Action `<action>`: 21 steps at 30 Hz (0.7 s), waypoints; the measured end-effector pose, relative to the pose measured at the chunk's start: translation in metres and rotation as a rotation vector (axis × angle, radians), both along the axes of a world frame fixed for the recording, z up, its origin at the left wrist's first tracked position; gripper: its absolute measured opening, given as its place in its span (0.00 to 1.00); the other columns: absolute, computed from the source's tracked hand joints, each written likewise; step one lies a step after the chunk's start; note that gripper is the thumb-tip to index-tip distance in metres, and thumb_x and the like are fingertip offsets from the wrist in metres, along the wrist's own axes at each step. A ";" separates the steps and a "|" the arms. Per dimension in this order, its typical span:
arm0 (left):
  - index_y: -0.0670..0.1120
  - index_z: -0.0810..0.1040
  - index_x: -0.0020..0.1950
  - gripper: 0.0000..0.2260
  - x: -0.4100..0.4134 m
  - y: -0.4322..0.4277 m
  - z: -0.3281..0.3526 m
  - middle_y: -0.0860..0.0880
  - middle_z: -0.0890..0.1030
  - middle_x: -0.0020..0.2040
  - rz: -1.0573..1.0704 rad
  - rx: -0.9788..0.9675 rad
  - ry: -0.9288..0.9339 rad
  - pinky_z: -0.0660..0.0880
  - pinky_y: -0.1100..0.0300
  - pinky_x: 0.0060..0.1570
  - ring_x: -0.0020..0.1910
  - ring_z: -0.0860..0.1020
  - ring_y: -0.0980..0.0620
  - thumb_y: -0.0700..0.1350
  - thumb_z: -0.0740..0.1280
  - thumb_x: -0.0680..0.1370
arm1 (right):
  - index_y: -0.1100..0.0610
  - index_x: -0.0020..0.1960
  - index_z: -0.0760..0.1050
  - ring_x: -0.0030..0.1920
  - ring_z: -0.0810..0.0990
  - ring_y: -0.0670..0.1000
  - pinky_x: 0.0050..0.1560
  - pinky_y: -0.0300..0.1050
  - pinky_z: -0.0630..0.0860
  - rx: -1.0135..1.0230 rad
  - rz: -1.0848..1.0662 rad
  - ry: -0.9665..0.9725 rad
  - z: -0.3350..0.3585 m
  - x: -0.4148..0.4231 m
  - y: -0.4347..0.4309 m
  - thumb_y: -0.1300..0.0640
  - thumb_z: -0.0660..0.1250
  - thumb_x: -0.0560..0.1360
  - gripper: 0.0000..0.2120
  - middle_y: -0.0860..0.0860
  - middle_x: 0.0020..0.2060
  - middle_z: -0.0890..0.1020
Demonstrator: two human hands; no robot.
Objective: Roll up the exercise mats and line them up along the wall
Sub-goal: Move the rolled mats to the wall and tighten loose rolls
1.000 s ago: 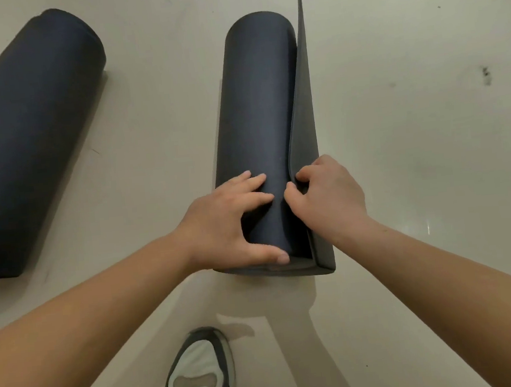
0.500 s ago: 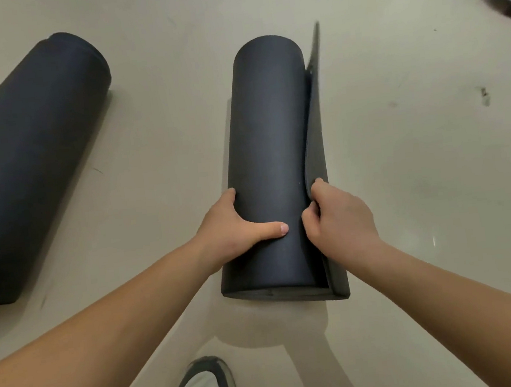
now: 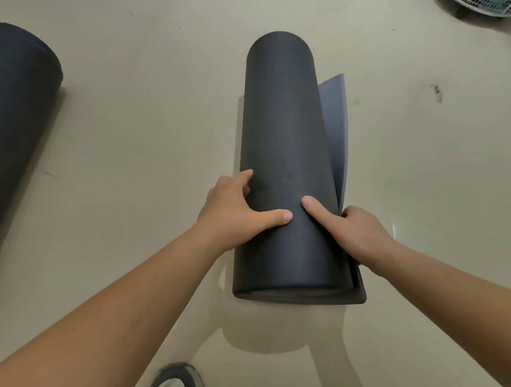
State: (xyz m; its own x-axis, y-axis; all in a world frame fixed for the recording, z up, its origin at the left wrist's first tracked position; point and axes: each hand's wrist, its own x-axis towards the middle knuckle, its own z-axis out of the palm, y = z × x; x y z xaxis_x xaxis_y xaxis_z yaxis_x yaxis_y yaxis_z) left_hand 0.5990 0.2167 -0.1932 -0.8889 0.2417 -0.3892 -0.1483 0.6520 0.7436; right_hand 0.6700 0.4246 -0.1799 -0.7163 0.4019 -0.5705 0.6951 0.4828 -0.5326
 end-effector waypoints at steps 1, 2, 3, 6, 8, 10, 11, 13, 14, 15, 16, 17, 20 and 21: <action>0.52 0.64 0.82 0.54 0.001 0.000 -0.001 0.52 0.72 0.72 0.065 0.013 -0.101 0.75 0.50 0.66 0.69 0.73 0.48 0.67 0.83 0.62 | 0.49 0.54 0.78 0.51 0.82 0.50 0.49 0.51 0.79 -0.038 -0.013 -0.019 0.001 0.001 0.001 0.14 0.63 0.60 0.43 0.45 0.51 0.82; 0.51 0.64 0.81 0.54 0.002 -0.001 -0.001 0.53 0.72 0.72 0.121 0.071 -0.215 0.76 0.50 0.64 0.67 0.74 0.48 0.66 0.84 0.62 | 0.49 0.57 0.78 0.53 0.82 0.51 0.51 0.53 0.81 -0.067 -0.018 -0.031 0.002 0.001 0.001 0.14 0.64 0.58 0.45 0.45 0.53 0.82; 0.51 0.65 0.80 0.52 0.003 0.000 -0.001 0.55 0.74 0.70 0.154 0.153 -0.323 0.78 0.52 0.60 0.63 0.77 0.49 0.62 0.85 0.62 | 0.49 0.60 0.77 0.54 0.82 0.52 0.53 0.55 0.82 -0.092 -0.028 -0.042 0.003 0.000 0.001 0.14 0.65 0.57 0.47 0.45 0.54 0.82; 0.50 0.72 0.74 0.44 0.000 -0.003 0.003 0.53 0.80 0.63 0.176 0.241 -0.381 0.80 0.54 0.54 0.57 0.81 0.50 0.55 0.87 0.63 | 0.50 0.65 0.74 0.56 0.81 0.54 0.54 0.60 0.83 -0.180 -0.080 -0.054 0.005 0.002 -0.010 0.17 0.67 0.61 0.46 0.46 0.57 0.81; 0.52 0.74 0.67 0.37 -0.010 -0.009 0.010 0.56 0.81 0.56 0.122 0.192 -0.310 0.79 0.59 0.48 0.52 0.81 0.55 0.53 0.87 0.62 | 0.50 0.67 0.74 0.56 0.82 0.55 0.56 0.62 0.82 -0.333 -0.157 -0.081 -0.003 0.008 -0.023 0.19 0.67 0.64 0.44 0.47 0.58 0.81; 0.54 0.73 0.68 0.42 -0.024 -0.018 0.022 0.55 0.81 0.57 0.004 0.012 -0.202 0.80 0.56 0.52 0.54 0.81 0.53 0.59 0.87 0.58 | 0.49 0.71 0.74 0.58 0.83 0.56 0.59 0.63 0.82 -0.526 -0.191 -0.163 -0.014 0.016 -0.046 0.19 0.64 0.66 0.45 0.49 0.61 0.82; 0.56 0.71 0.72 0.48 -0.030 -0.023 0.027 0.53 0.79 0.61 -0.104 -0.169 -0.113 0.79 0.51 0.58 0.58 0.80 0.49 0.64 0.84 0.56 | 0.49 0.74 0.72 0.60 0.82 0.57 0.60 0.63 0.82 -0.598 -0.166 -0.230 -0.017 0.019 -0.059 0.18 0.61 0.67 0.47 0.51 0.65 0.80; 0.58 0.61 0.79 0.54 -0.036 -0.029 0.034 0.48 0.73 0.67 -0.310 -0.524 0.081 0.74 0.46 0.65 0.65 0.74 0.43 0.69 0.80 0.57 | 0.47 0.80 0.63 0.62 0.81 0.60 0.59 0.61 0.82 -0.575 0.014 -0.377 -0.021 0.018 -0.075 0.19 0.52 0.72 0.47 0.54 0.73 0.74; 0.57 0.57 0.81 0.56 -0.036 -0.030 0.035 0.46 0.70 0.68 -0.384 -0.638 0.162 0.71 0.44 0.66 0.68 0.71 0.41 0.69 0.79 0.59 | 0.47 0.82 0.60 0.61 0.82 0.60 0.58 0.61 0.82 -0.476 0.158 -0.447 -0.018 0.013 -0.078 0.20 0.49 0.74 0.46 0.55 0.73 0.74; 0.57 0.53 0.82 0.56 -0.033 -0.029 0.034 0.44 0.68 0.70 -0.433 -0.697 0.219 0.69 0.43 0.67 0.69 0.68 0.40 0.69 0.78 0.61 | 0.51 0.81 0.62 0.57 0.85 0.60 0.57 0.60 0.83 -0.350 0.306 -0.504 -0.011 0.004 -0.075 0.22 0.48 0.76 0.44 0.57 0.69 0.78; 0.56 0.50 0.83 0.57 -0.029 -0.028 0.033 0.43 0.66 0.71 -0.465 -0.726 0.263 0.68 0.42 0.69 0.71 0.67 0.40 0.69 0.78 0.62 | 0.56 0.77 0.67 0.52 0.87 0.59 0.54 0.59 0.85 -0.233 0.432 -0.530 -0.001 -0.008 -0.070 0.25 0.51 0.79 0.42 0.58 0.61 0.83; 0.56 0.48 0.83 0.58 -0.023 -0.026 0.030 0.43 0.64 0.73 -0.485 -0.735 0.295 0.66 0.42 0.70 0.72 0.65 0.39 0.69 0.77 0.63 | 0.59 0.72 0.73 0.46 0.89 0.58 0.50 0.57 0.86 -0.144 0.538 -0.512 0.013 -0.022 -0.063 0.29 0.56 0.80 0.37 0.58 0.53 0.86; 0.55 0.42 0.84 0.58 0.006 -0.020 0.020 0.43 0.59 0.77 -0.492 -0.724 0.359 0.61 0.40 0.74 0.76 0.60 0.38 0.68 0.76 0.67 | 0.53 0.57 0.80 0.40 0.88 0.49 0.39 0.44 0.84 0.066 0.729 -0.186 0.068 -0.062 -0.039 0.42 0.71 0.79 0.15 0.51 0.43 0.88; 0.54 0.40 0.84 0.58 0.017 -0.016 0.019 0.42 0.56 0.79 -0.493 -0.723 0.371 0.59 0.39 0.76 0.77 0.57 0.37 0.67 0.76 0.68 | 0.49 0.60 0.79 0.44 0.87 0.47 0.41 0.43 0.83 0.160 0.766 -0.048 0.083 -0.072 -0.033 0.44 0.75 0.76 0.16 0.50 0.50 0.87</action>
State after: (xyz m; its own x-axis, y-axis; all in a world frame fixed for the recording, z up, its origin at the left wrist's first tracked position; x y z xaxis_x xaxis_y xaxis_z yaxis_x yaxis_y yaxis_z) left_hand 0.6158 0.2005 -0.1743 -0.8477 0.4340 -0.3050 0.4313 0.8987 0.0801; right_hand 0.5976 0.3920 -0.0970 -0.8030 -0.1143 -0.5849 0.1581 0.9054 -0.3940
